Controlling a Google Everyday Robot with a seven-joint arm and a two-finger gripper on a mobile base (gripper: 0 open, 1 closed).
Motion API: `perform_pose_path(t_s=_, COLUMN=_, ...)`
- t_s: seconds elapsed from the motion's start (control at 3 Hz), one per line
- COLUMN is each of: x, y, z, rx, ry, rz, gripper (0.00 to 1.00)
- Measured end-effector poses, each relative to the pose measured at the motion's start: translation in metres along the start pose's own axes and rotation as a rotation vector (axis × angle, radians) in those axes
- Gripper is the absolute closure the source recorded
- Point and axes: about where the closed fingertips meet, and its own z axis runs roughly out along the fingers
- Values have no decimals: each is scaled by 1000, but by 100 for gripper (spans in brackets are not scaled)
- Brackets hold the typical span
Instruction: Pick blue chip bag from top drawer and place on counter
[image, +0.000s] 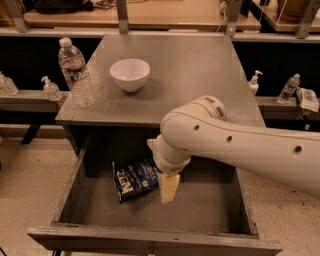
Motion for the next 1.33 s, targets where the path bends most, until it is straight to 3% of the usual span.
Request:
perform_pose_path(t_s=0.33, x=0, y=0, z=0, rx=0, ry=-1, rz=1, gripper=0)
perform_pose_path(t_s=1.0, x=21, y=-4, z=56, rx=44, ry=14, rz=-14, gripper=0)
perform_pose_path(t_s=1.33, x=31, y=-6, z=79, rx=32, ry=-26, rz=8, gripper=0)
